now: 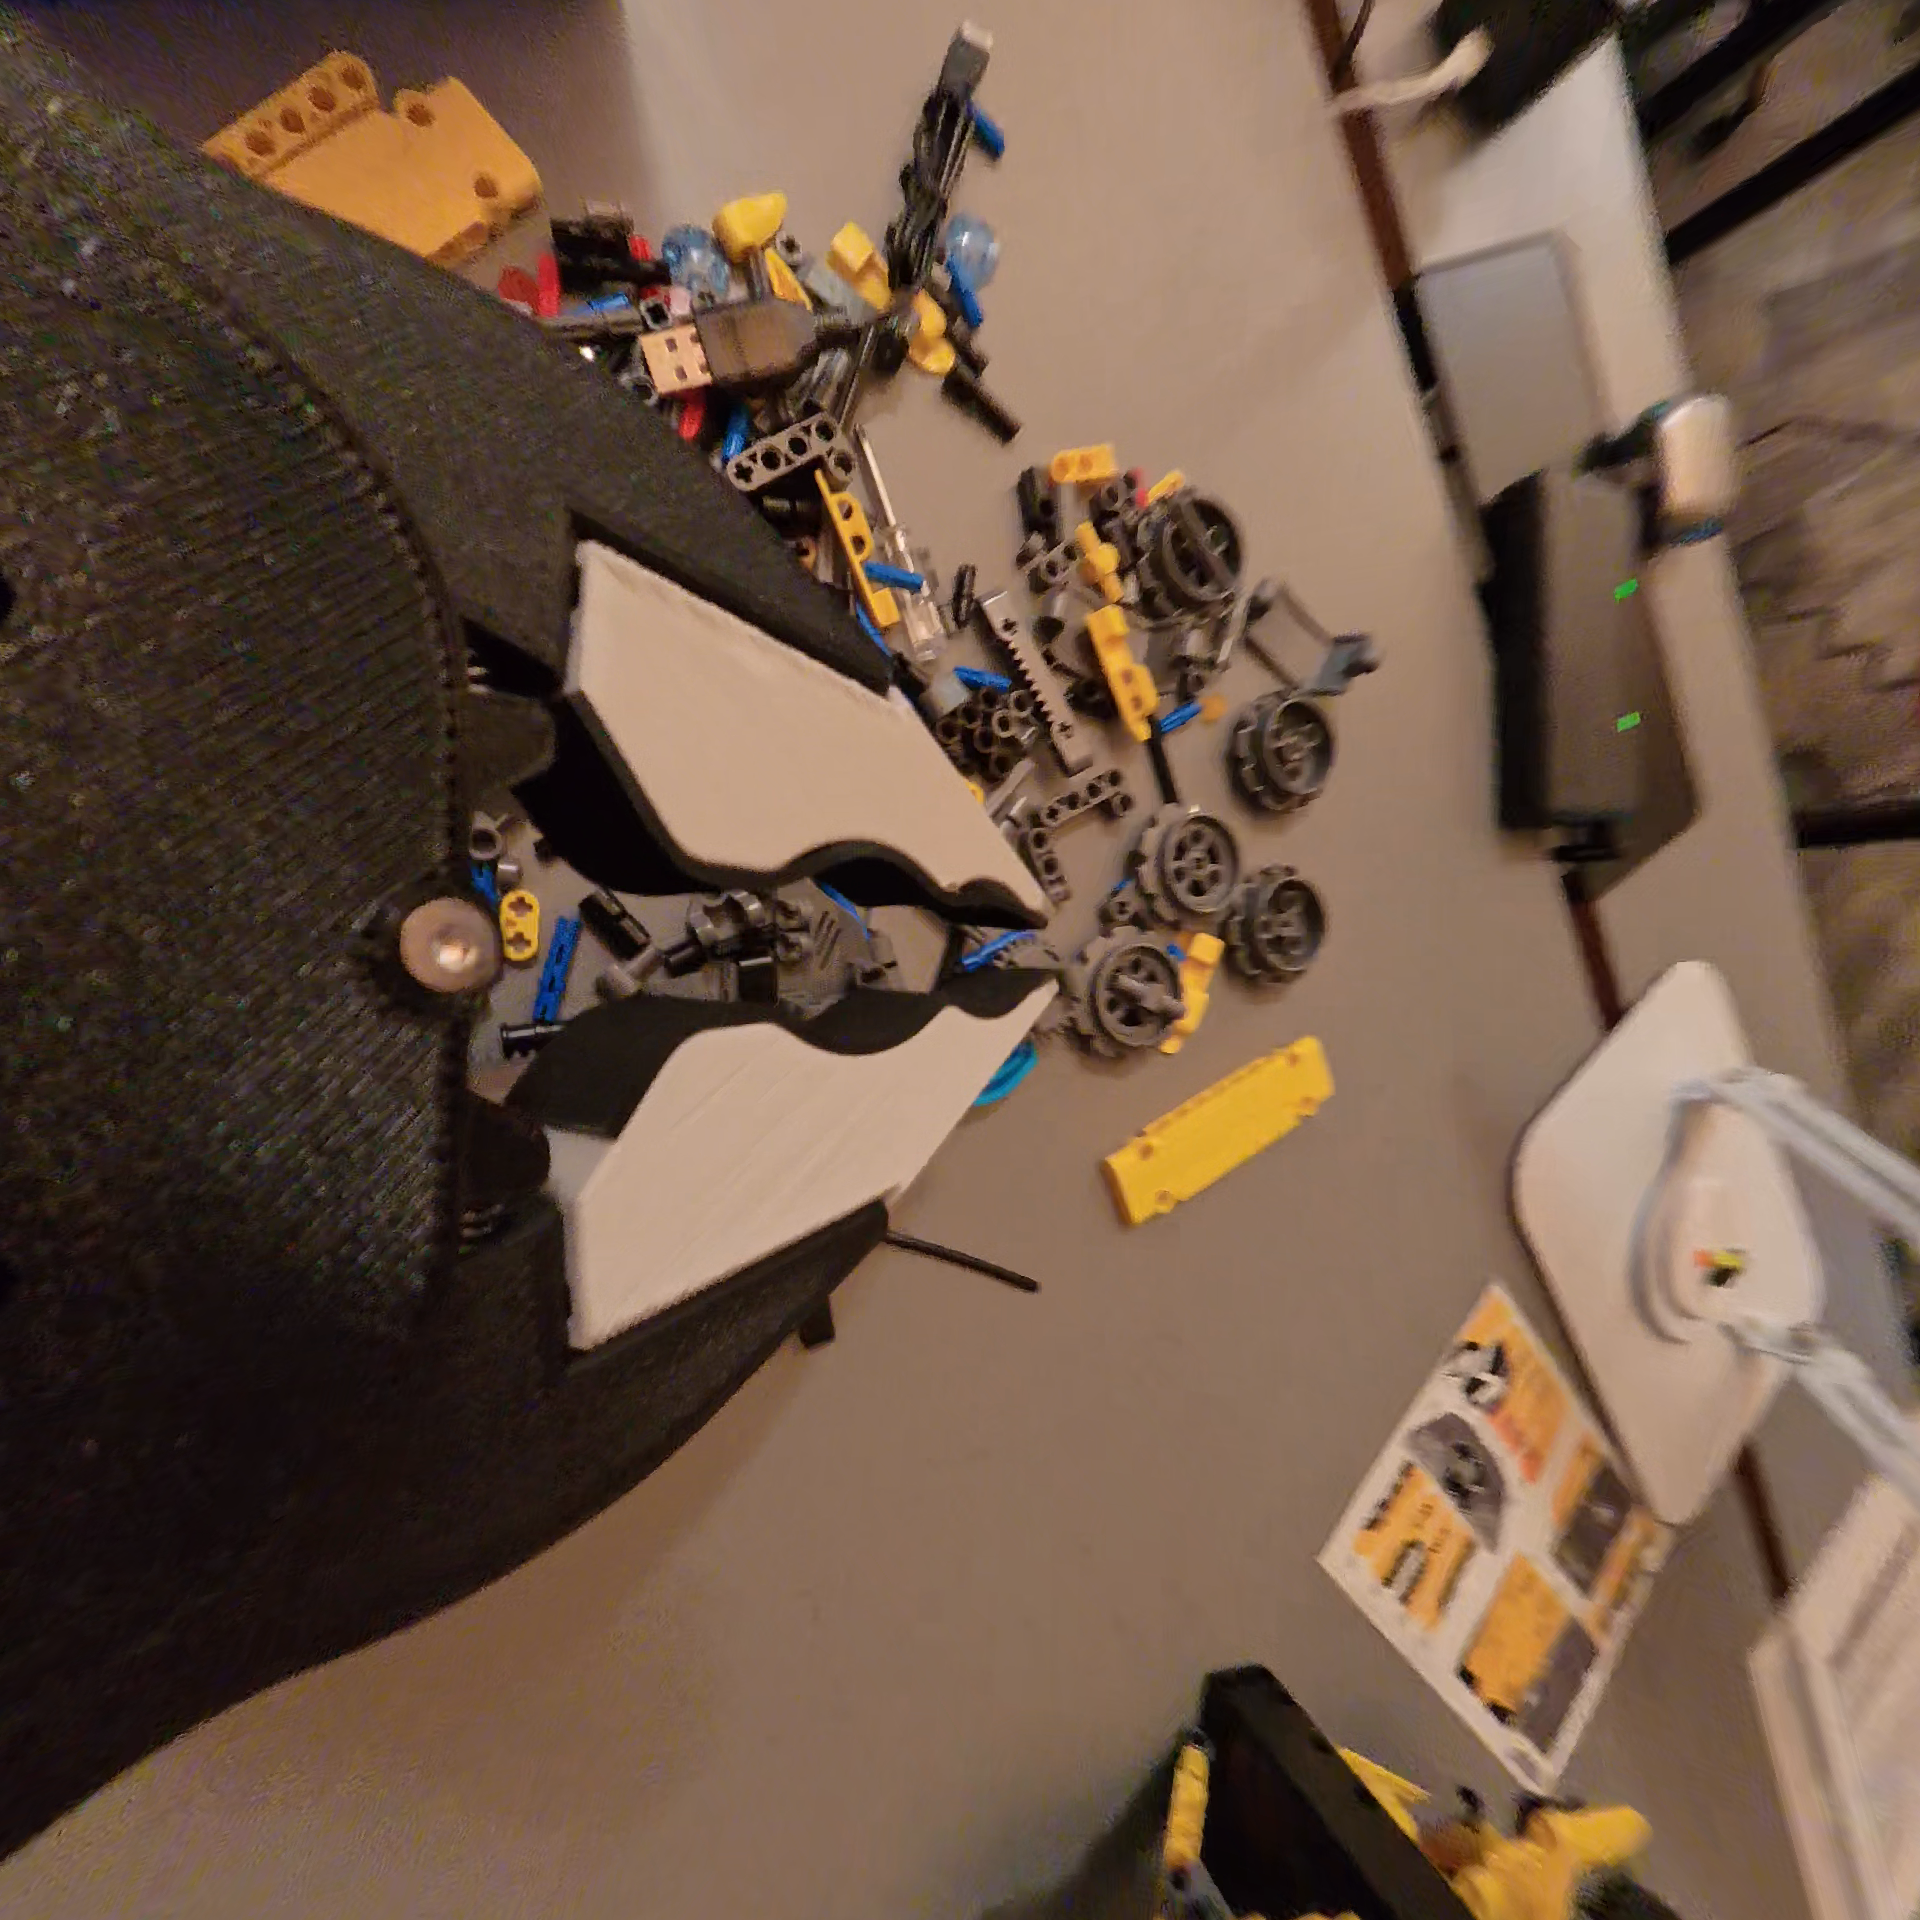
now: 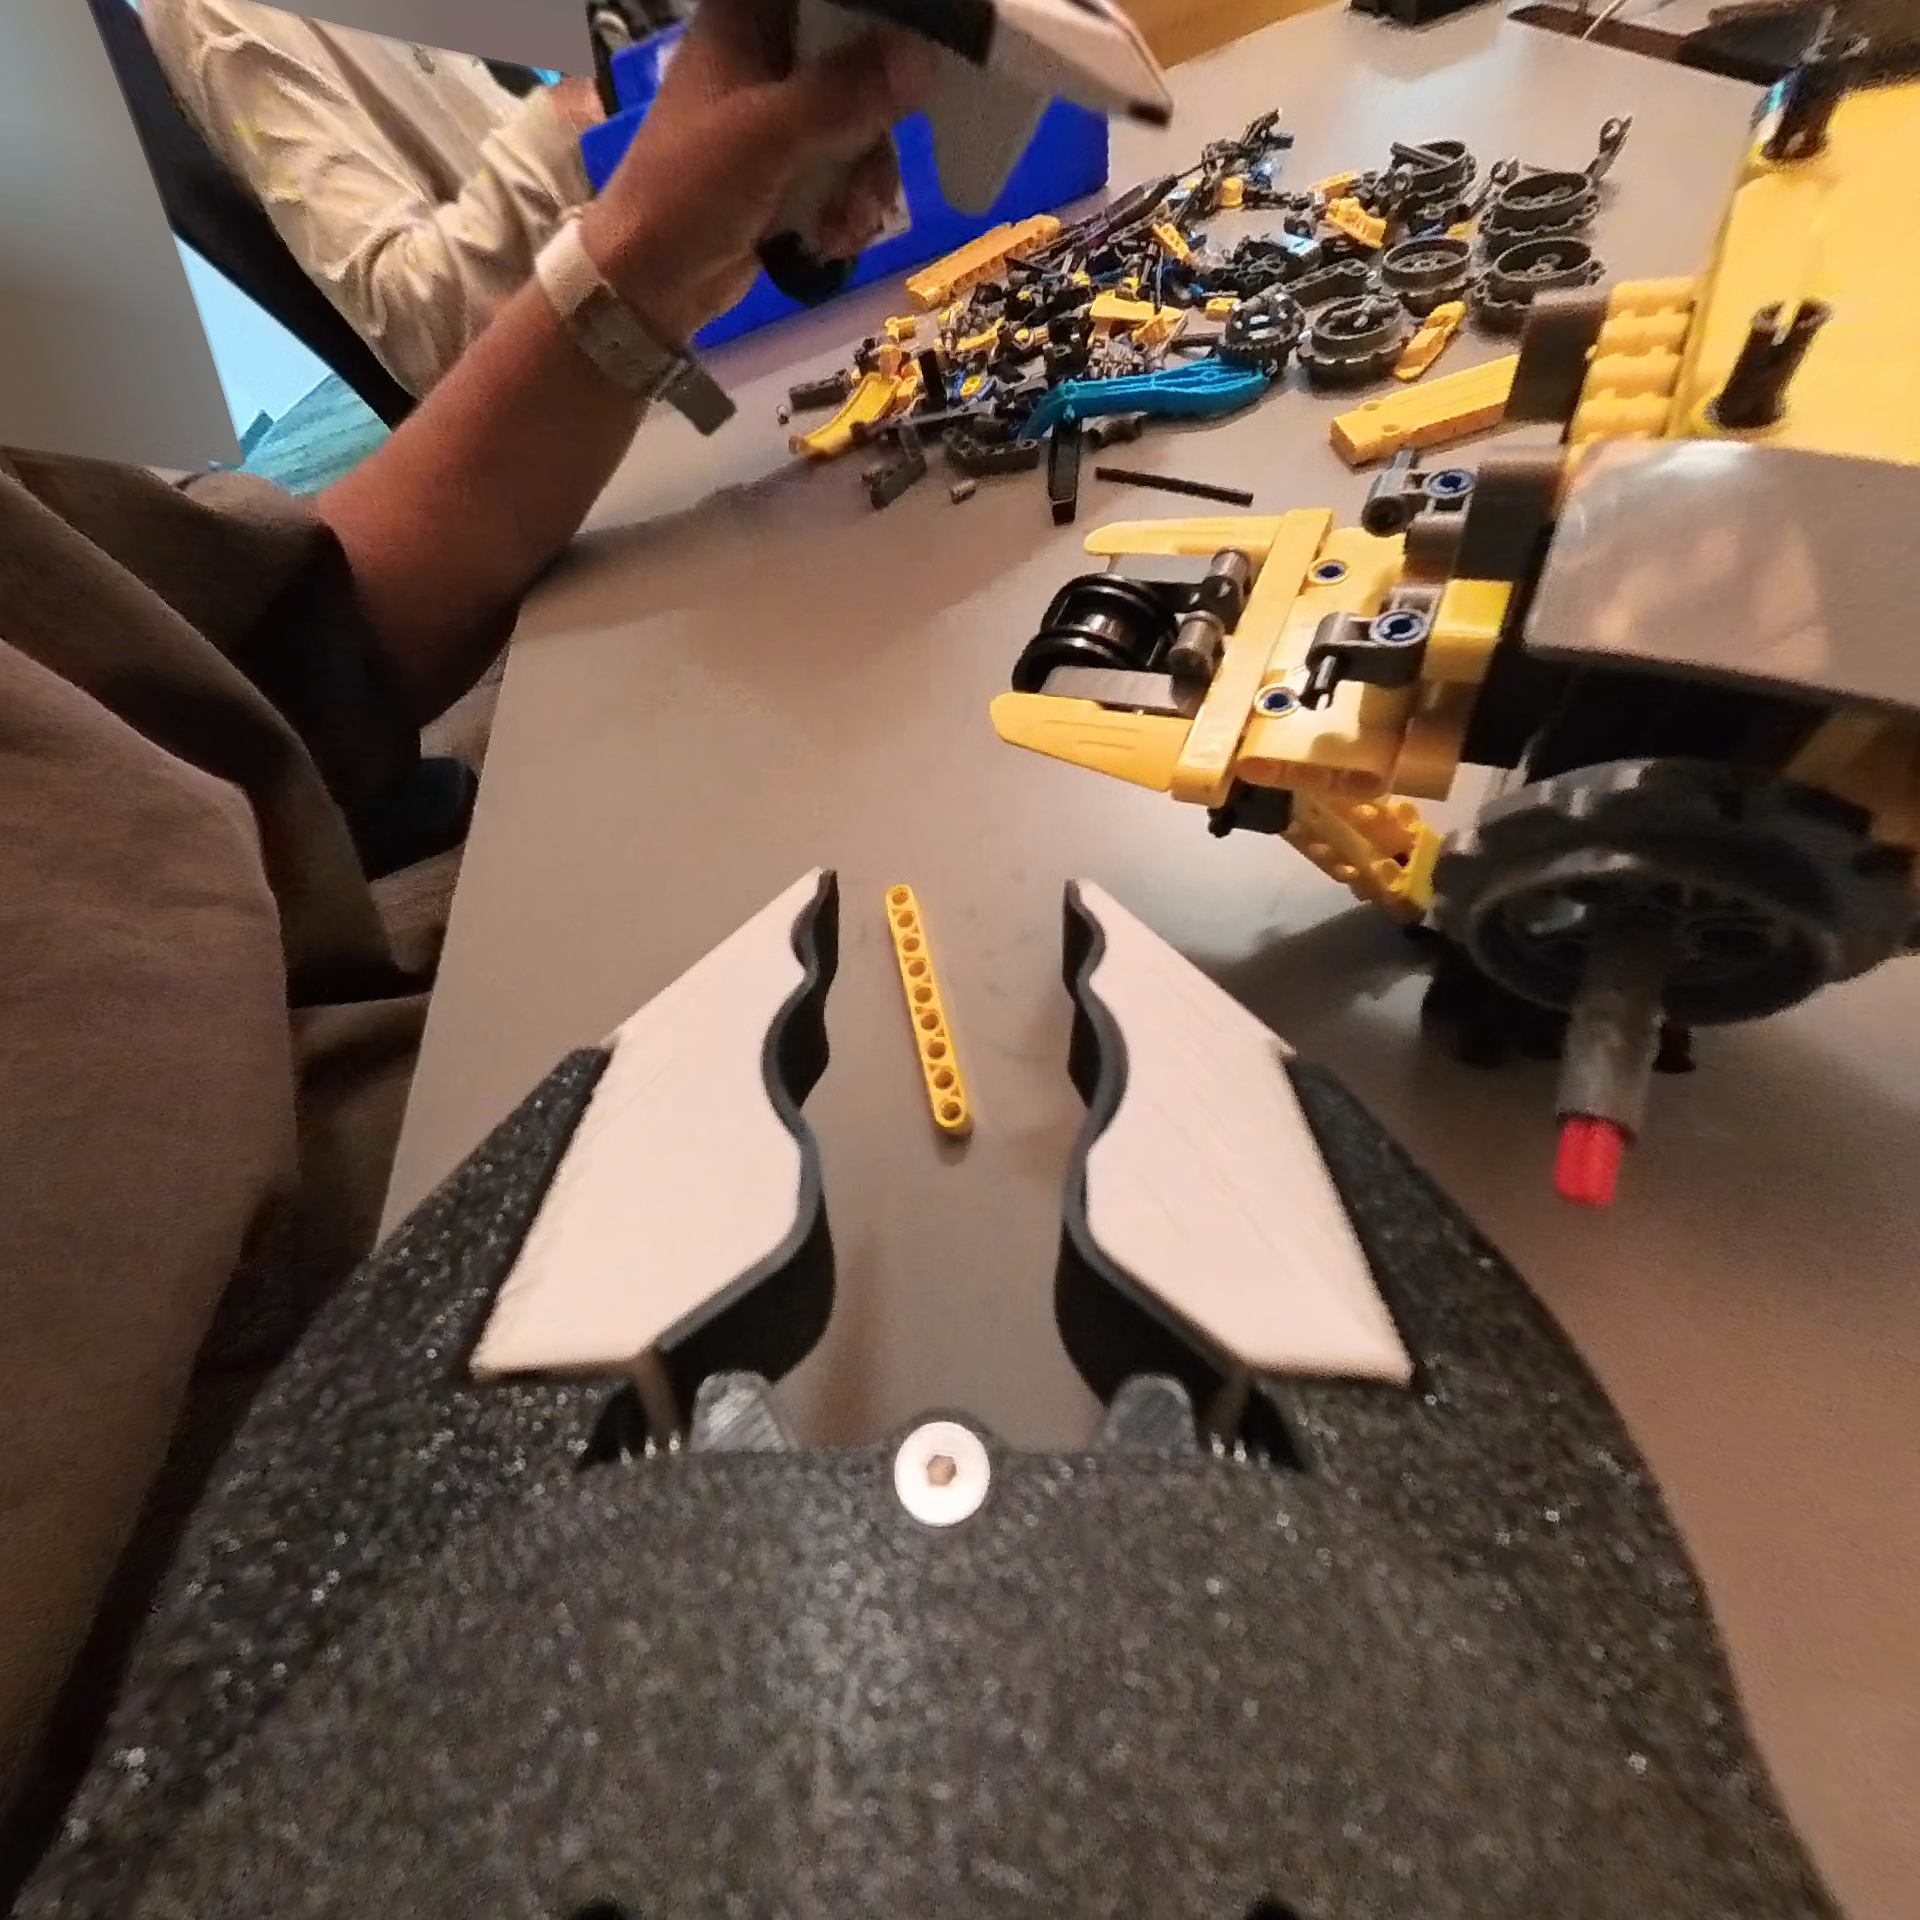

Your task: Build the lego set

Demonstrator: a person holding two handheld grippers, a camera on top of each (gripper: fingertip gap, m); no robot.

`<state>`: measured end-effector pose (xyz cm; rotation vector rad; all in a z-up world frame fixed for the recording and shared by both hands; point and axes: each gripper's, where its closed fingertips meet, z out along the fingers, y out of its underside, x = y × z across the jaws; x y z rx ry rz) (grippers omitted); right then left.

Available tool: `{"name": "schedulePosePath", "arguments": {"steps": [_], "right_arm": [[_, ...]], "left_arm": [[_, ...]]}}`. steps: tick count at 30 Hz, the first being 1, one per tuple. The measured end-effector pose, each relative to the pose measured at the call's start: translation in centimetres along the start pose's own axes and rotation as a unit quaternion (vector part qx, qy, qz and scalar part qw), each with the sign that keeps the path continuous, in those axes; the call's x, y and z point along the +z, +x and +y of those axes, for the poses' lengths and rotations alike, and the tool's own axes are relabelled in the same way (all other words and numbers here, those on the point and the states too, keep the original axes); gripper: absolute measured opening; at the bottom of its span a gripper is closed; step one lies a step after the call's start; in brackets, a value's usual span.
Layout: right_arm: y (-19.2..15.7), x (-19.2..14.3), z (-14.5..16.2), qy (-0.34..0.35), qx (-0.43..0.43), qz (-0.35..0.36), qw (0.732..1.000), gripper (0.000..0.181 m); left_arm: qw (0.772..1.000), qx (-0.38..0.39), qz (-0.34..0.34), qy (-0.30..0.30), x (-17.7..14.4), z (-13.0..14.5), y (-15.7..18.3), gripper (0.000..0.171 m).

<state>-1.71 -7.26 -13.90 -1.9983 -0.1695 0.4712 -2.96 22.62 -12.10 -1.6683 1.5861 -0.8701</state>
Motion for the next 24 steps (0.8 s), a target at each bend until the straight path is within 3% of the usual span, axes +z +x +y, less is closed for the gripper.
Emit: {"name": "schedulePosePath", "arguments": {"steps": [2,5,12,14,15,20,24], "right_arm": [[-0.2,0.1,0.0,0.000,-0.001,-0.003,1.000,0.043],[-0.3,0.3,0.2,-0.007,-0.007,0.000,1.000,0.043],[0.1,0.3,0.2,-0.006,0.005,0.000,1.000,0.043],[0.2,0.3,0.1,-0.004,0.011,-0.003,1.000,0.043],[0.2,0.3,0.1,-0.003,0.013,-0.004,1.000,0.043],[0.1,0.2,0.1,-0.003,0.009,-0.003,1.000,0.043],[0.1,0.2,0.1,0.000,0.013,-0.006,1.000,0.043]], "left_arm": [[0.999,0.010,0.013,-0.052,1.4,1.6,-0.5,0.012],[0.991,0.056,-0.009,-0.119,2.8,3.7,-1.9,0.011],[0.986,0.060,0.033,-0.154,4.0,5.3,-1.6,0.014],[0.985,0.055,0.036,-0.161,4.3,5.7,-1.3,0.008],[0.985,0.052,0.035,-0.158,4.4,5.7,-1.2,0.000],[0.995,0.054,0.005,-0.089,2.7,2.8,-0.7,0.000],[0.997,0.031,0.062,-0.030,0.4,0.4,3.9,0.000]]}}
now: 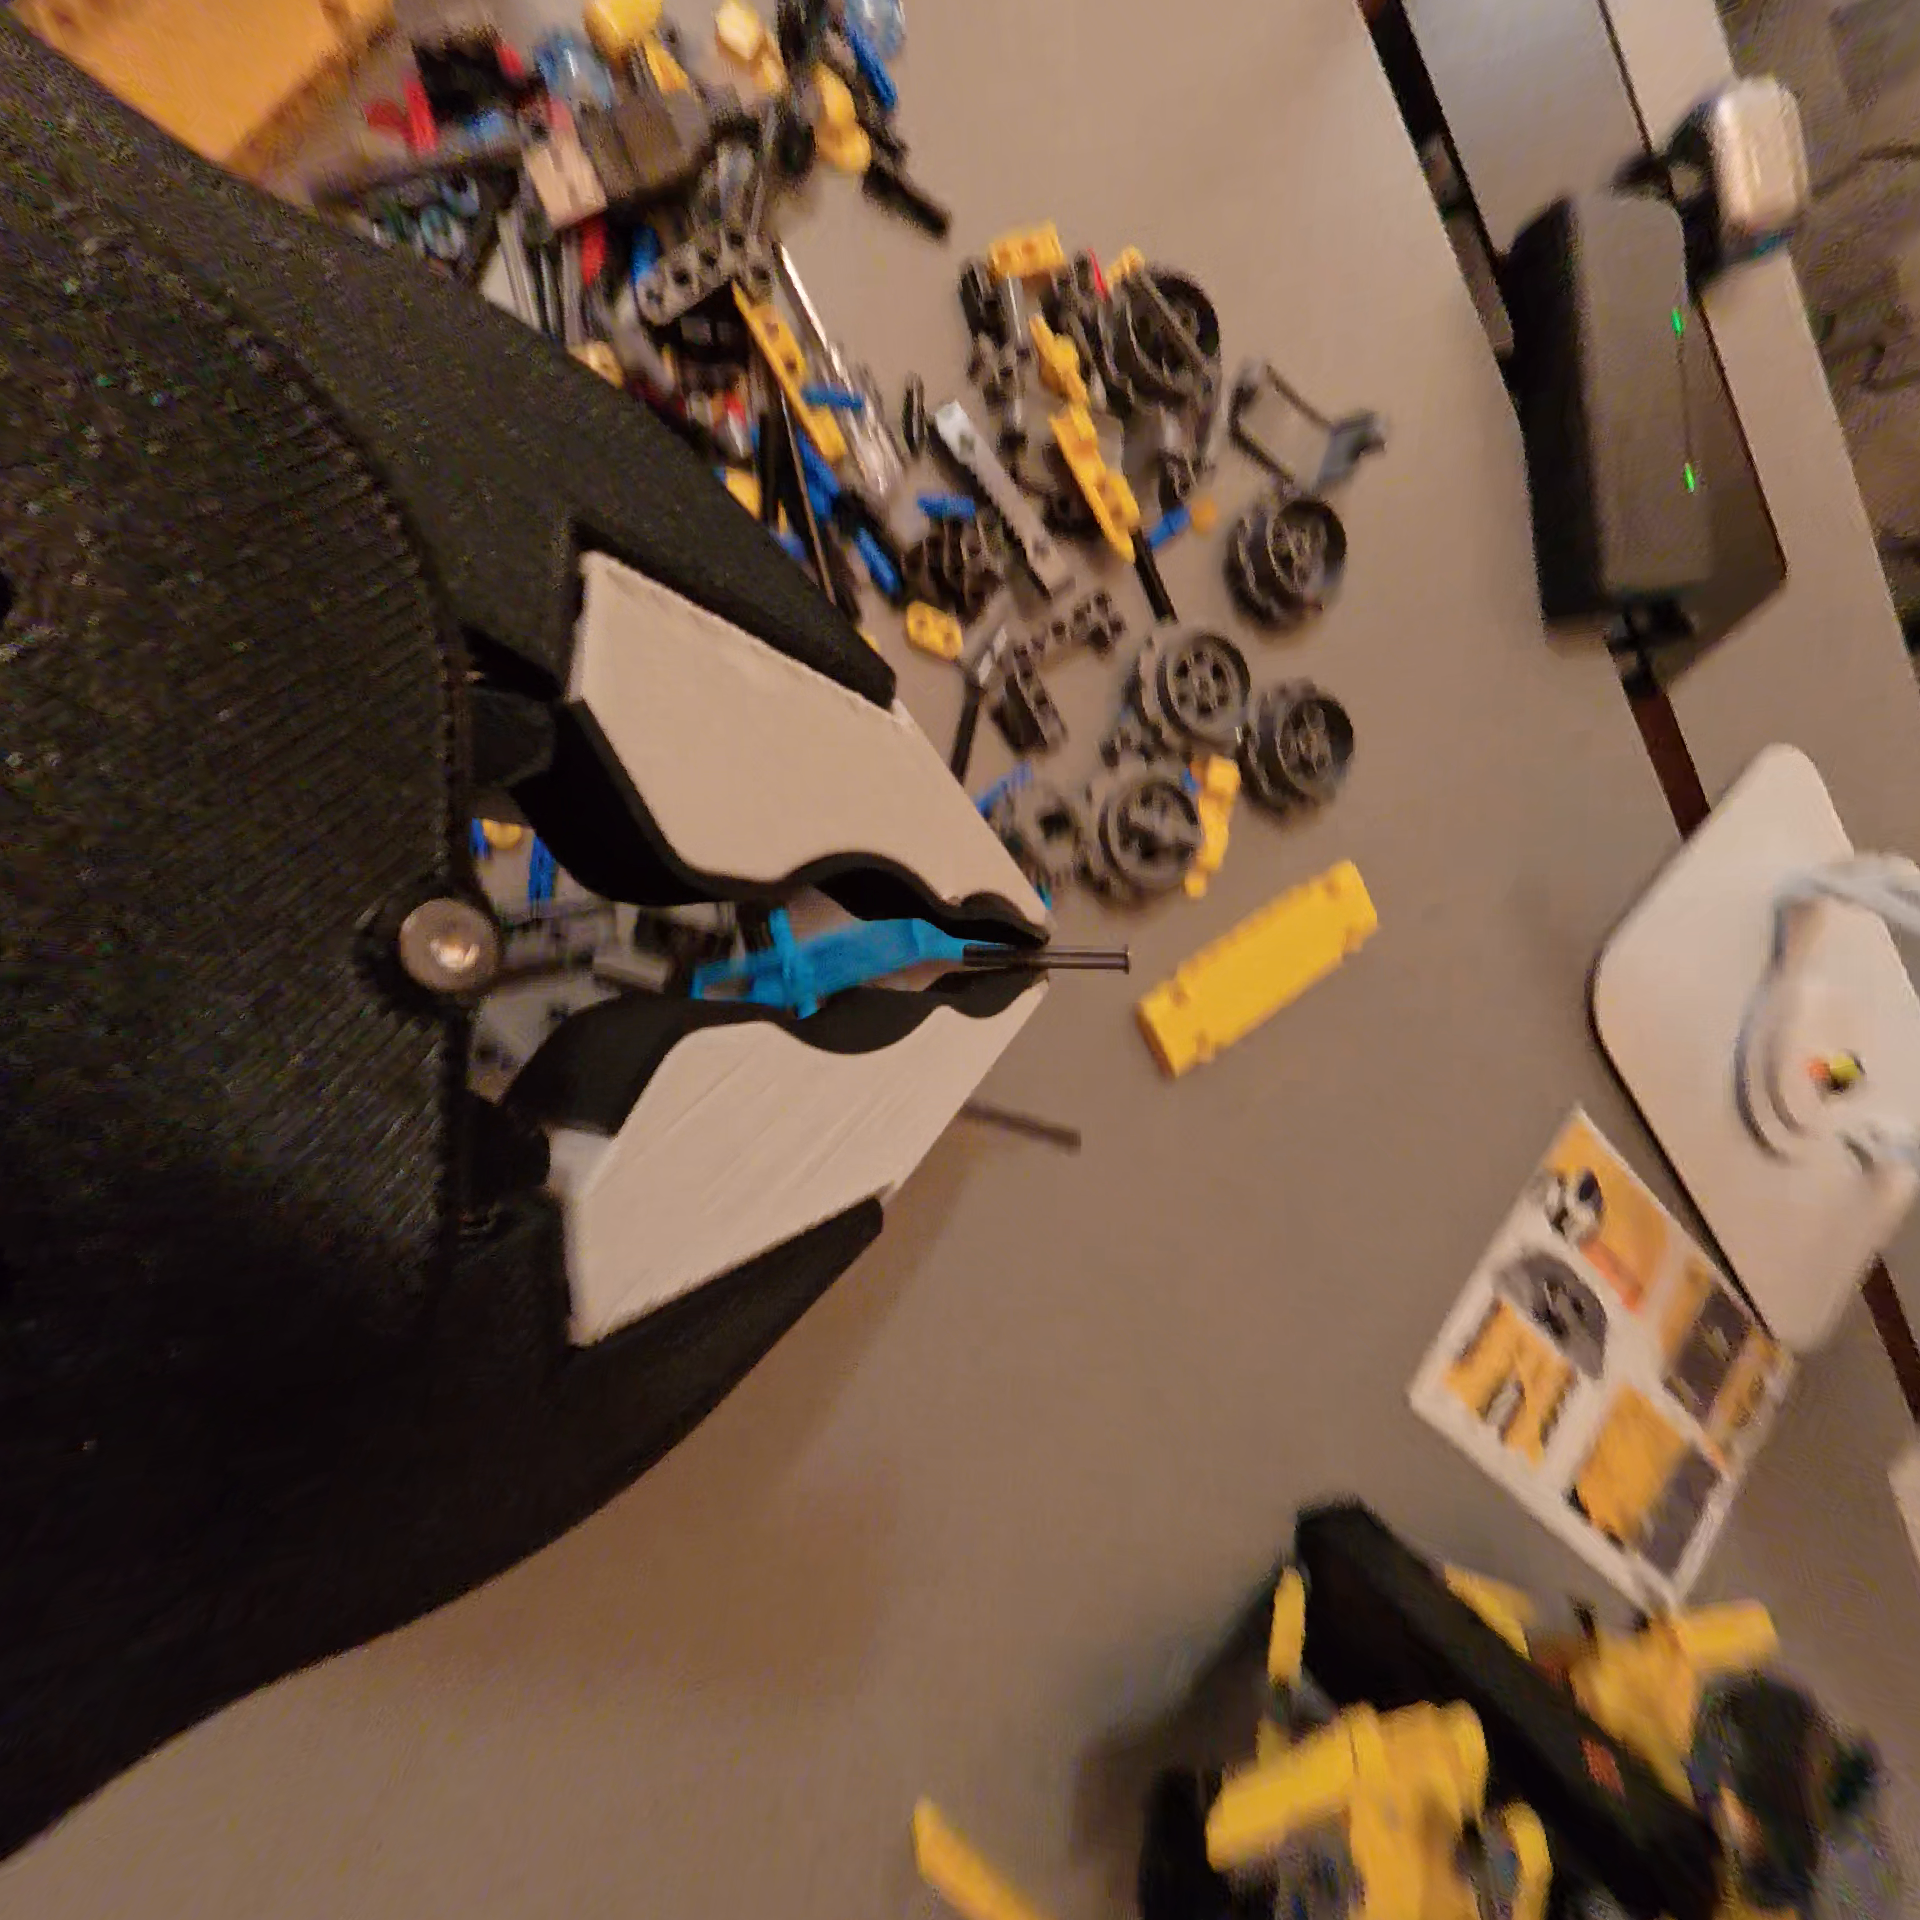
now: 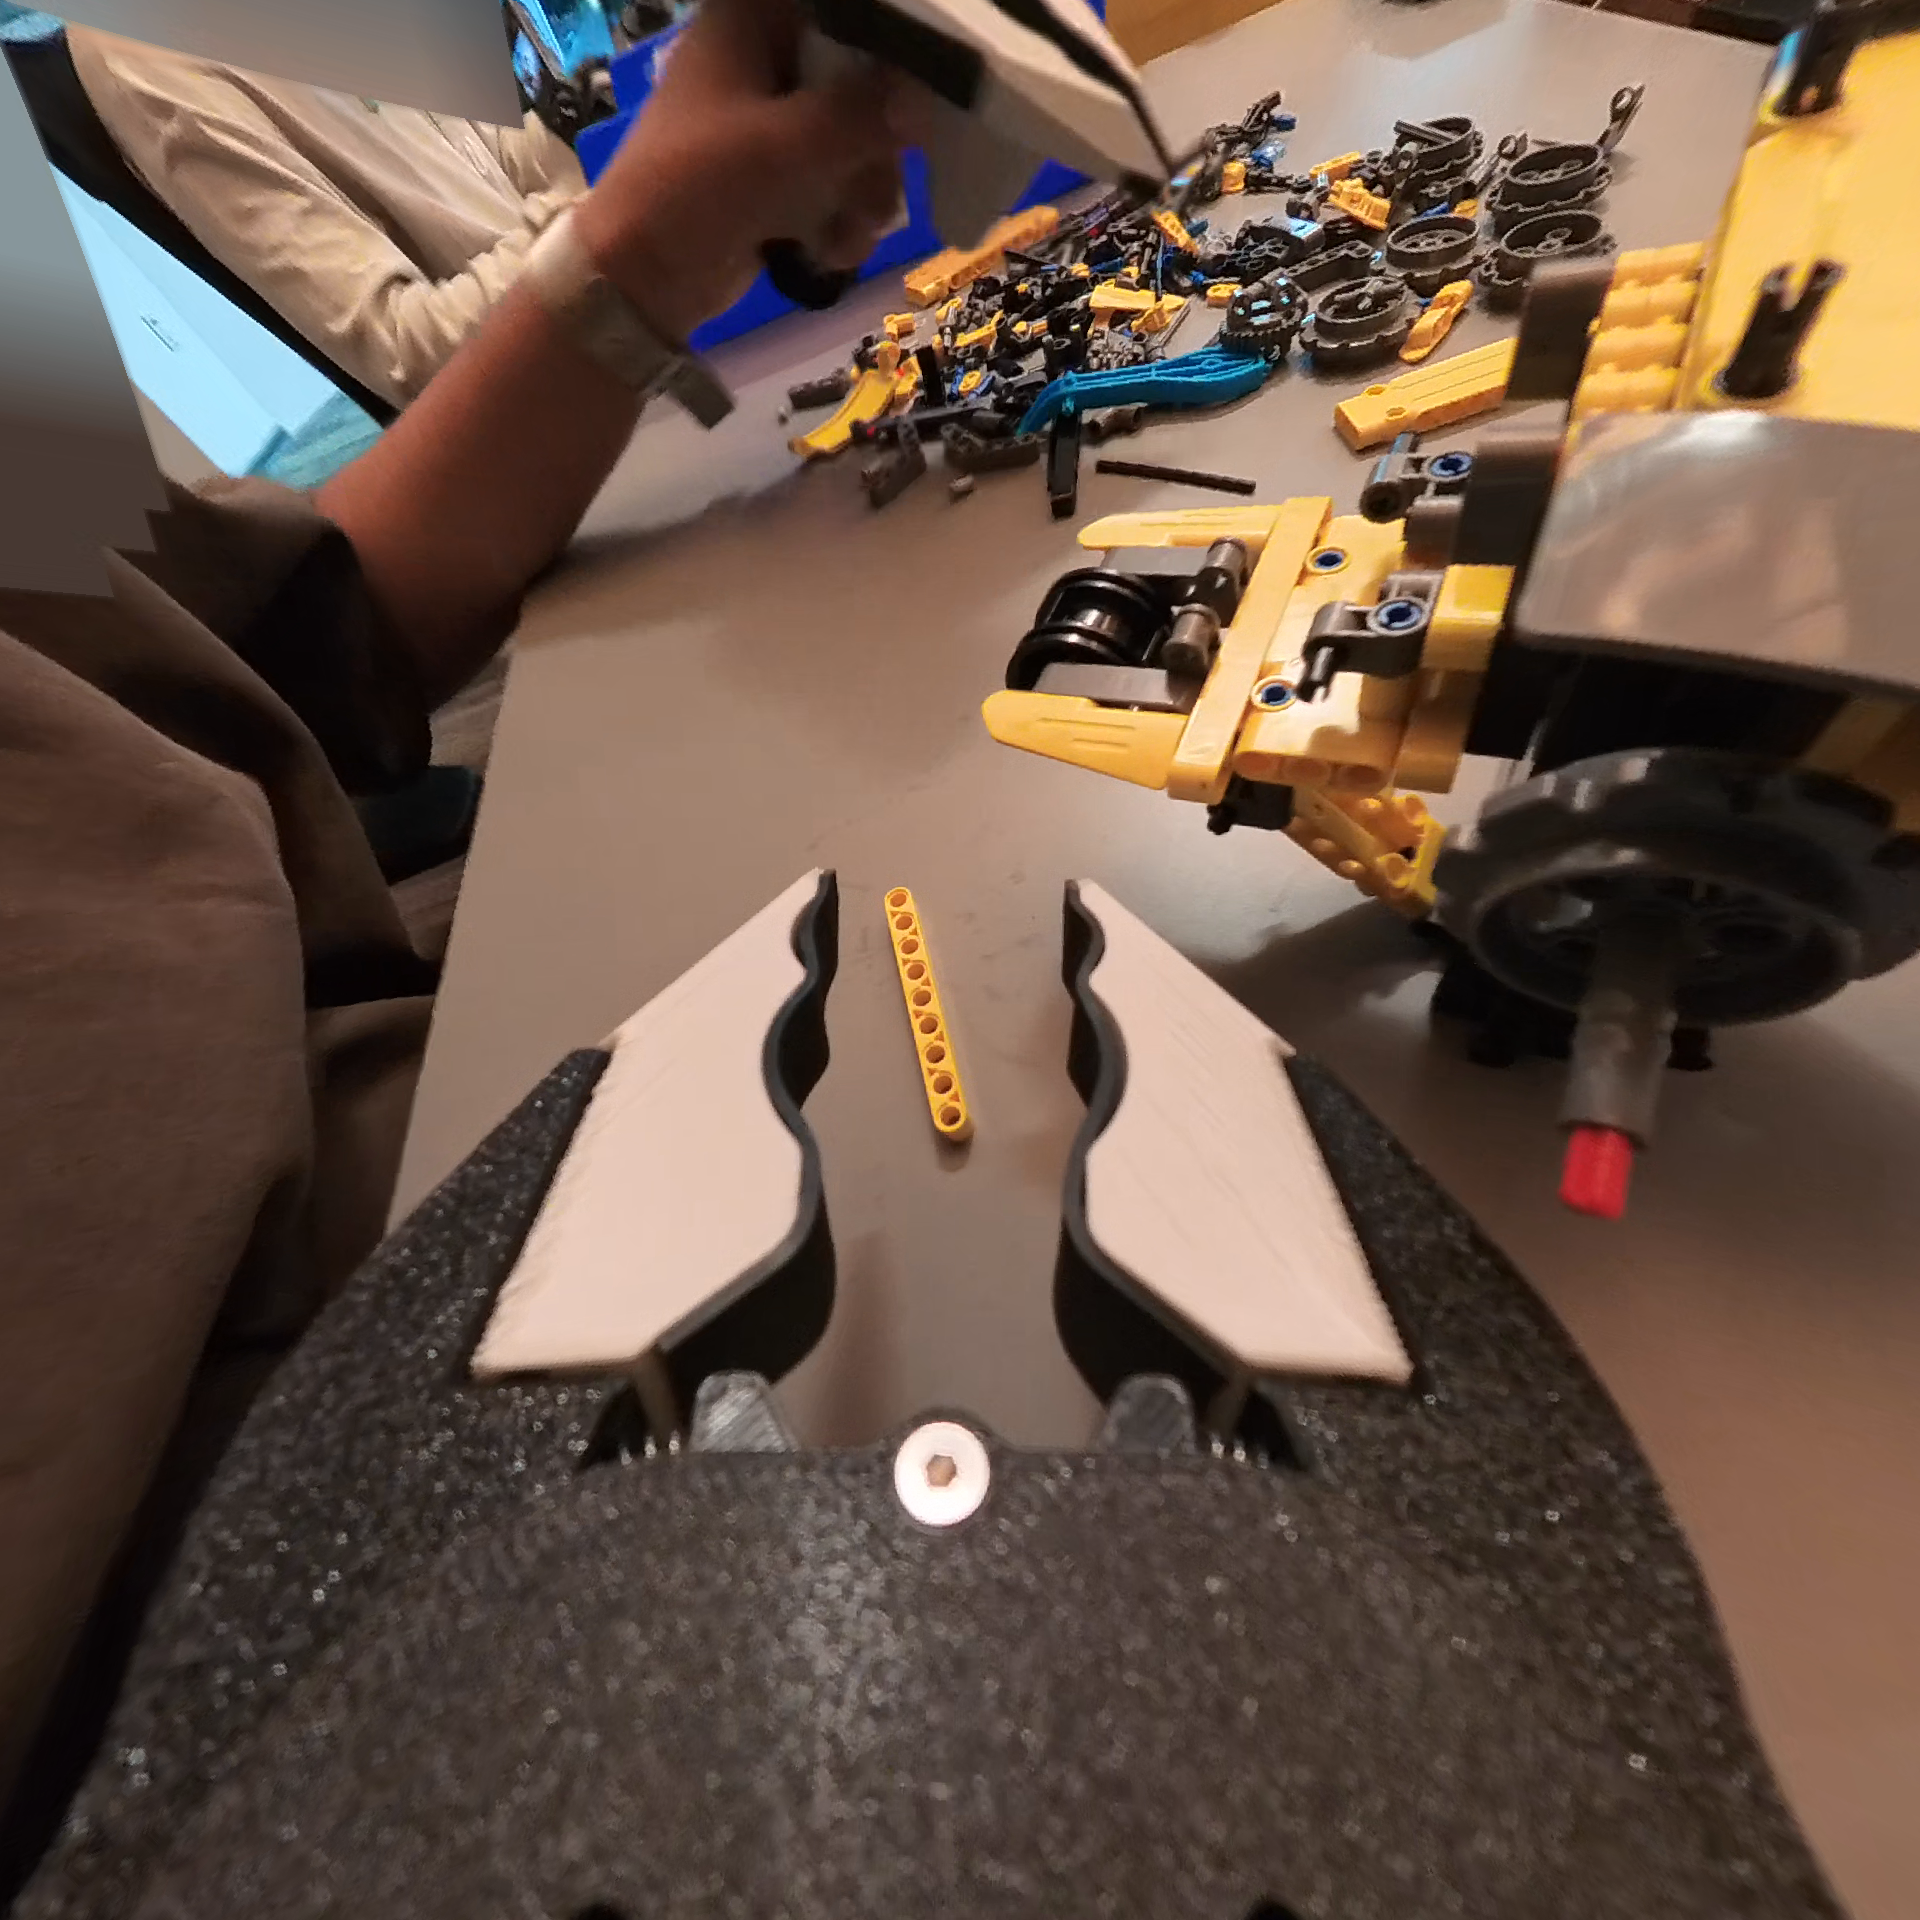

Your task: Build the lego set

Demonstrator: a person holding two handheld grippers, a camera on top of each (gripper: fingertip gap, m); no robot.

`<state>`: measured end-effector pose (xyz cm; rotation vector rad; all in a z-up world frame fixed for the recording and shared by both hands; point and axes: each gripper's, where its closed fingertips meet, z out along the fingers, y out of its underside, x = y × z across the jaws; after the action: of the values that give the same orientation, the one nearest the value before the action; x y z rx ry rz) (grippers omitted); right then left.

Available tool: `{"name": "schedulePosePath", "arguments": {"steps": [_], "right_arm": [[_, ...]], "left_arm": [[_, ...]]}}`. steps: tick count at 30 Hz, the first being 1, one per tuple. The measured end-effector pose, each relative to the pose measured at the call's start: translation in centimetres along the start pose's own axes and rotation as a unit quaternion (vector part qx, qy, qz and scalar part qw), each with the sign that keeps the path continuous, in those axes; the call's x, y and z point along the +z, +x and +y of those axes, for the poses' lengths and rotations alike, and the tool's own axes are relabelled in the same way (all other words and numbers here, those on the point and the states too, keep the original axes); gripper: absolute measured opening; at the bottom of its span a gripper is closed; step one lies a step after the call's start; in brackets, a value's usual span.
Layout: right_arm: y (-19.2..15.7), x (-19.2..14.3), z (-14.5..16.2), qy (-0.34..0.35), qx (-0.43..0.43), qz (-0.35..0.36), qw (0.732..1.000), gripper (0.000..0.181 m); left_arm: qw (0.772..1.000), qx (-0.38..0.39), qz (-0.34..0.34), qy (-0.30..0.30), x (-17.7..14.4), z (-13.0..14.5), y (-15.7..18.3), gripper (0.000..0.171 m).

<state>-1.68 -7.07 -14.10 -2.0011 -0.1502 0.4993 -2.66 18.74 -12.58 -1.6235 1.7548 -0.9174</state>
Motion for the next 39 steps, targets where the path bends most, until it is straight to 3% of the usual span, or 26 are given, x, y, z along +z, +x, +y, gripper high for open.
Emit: {"name": "schedulePosePath", "arguments": {"steps": [5,9,11,16,26,39], "right_arm": [[0.1,-0.6,-0.6,0.025,0.015,-0.005,1.000,0.042],[0.3,-0.8,-0.6,0.024,0.013,0.009,1.000,0.041],[0.1,-0.6,-0.4,0.016,0.008,0.014,1.000,0.041],[-1.0,-0.2,-0.2,0.006,-0.007,0.007,1.000,0.041],[-1.0,-0.5,-0.5,0.009,-0.021,0.018,1.000,0.041],[-0.4,-0.7,-0.6,0.011,-0.021,0.031,0.999,0.041]], "left_arm": [[0.996,0.008,0.085,-0.022,0.0,1.9,10.2,0.000],[0.979,-0.002,0.198,-0.050,0.8,4.3,19.7,0.000],[0.973,0.002,0.221,-0.071,1.3,5.2,22.6,0.000],[0.981,0.062,0.148,-0.111,2.6,6.7,23.0,0.000],[0.983,0.061,0.128,-0.117,2.7,7.4,22.7,0.016],[0.985,0.005,0.154,-0.075,2.7,7.3,22.4,0.010]]}}
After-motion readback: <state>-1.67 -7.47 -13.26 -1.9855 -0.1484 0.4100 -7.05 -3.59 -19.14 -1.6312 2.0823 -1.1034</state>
